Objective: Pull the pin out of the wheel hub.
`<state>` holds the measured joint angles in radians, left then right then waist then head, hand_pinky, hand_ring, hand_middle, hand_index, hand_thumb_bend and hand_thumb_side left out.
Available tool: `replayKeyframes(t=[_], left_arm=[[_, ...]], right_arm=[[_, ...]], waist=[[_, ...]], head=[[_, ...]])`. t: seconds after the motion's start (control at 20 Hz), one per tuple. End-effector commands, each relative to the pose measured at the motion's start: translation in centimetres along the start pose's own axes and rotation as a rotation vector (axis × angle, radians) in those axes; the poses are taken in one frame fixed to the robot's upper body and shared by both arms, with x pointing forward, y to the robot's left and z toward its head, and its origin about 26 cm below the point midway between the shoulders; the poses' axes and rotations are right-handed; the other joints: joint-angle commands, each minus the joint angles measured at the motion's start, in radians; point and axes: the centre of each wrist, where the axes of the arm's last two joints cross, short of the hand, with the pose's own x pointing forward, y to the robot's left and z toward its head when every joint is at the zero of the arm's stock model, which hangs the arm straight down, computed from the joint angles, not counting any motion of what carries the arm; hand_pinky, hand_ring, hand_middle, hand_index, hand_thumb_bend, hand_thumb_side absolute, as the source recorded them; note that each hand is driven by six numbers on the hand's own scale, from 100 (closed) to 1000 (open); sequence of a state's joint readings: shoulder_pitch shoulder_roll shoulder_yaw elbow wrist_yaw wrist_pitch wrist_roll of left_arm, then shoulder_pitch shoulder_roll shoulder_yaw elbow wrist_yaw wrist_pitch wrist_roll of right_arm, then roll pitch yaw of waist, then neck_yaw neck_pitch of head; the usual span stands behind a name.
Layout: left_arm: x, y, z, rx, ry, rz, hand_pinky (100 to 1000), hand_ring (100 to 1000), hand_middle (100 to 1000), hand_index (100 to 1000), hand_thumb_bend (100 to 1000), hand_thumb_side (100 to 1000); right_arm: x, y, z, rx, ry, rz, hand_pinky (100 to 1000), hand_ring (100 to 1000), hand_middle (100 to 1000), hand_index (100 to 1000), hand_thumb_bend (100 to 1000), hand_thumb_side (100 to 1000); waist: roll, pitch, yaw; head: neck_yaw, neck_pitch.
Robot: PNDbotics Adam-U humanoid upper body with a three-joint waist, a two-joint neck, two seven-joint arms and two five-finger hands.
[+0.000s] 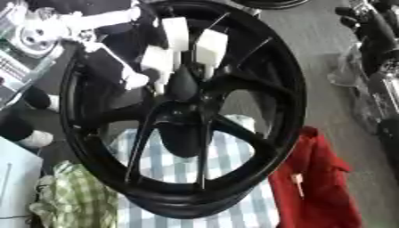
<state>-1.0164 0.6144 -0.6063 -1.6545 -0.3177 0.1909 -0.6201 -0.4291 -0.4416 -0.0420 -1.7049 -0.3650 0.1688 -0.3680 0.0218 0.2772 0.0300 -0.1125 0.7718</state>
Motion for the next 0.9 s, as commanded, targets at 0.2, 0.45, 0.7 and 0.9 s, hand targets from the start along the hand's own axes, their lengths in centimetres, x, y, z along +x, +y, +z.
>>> replayKeyframes(t=[0.2,0.45,0.7,0.9], left_arm=[[-0.16,0.48,0.05,-0.022,0.012,-0.02,610,611,669,713,266,114],[-0.25,0.47,-0.06,-0.041,0.013,-0.017,613,621,718,733,270,117],[-0.3,0.4,-0.17,-0.037,0.019,-0.008,609,616,727,735,271,121],[-0.32,0.35,-0.28,-0.04,0.024,-0.001,605,606,734,734,271,123]], right_arm=[[0.56,-0.24,-0.23,-0.004,-0.018,0.002,879,727,772,787,402,447],[0.55,-0.27,-0.24,-0.005,-0.018,0.003,880,727,773,787,397,450],[0.52,-0.31,-0.24,-0.004,-0.018,0.005,880,728,773,787,392,452],[0.54,-0.31,-0.26,-0.004,-0.019,0.007,881,728,773,787,389,454]], waist=[[-0.003,-0.015,-0.001],[-0.004,-0.013,0.0],[-0.005,-0.011,-0.001],[-0.006,-0.011,0.0]], head=[[0.004,-0.002],[0.005,-0.002],[0.007,-0.002],[0.008,-0.002]])
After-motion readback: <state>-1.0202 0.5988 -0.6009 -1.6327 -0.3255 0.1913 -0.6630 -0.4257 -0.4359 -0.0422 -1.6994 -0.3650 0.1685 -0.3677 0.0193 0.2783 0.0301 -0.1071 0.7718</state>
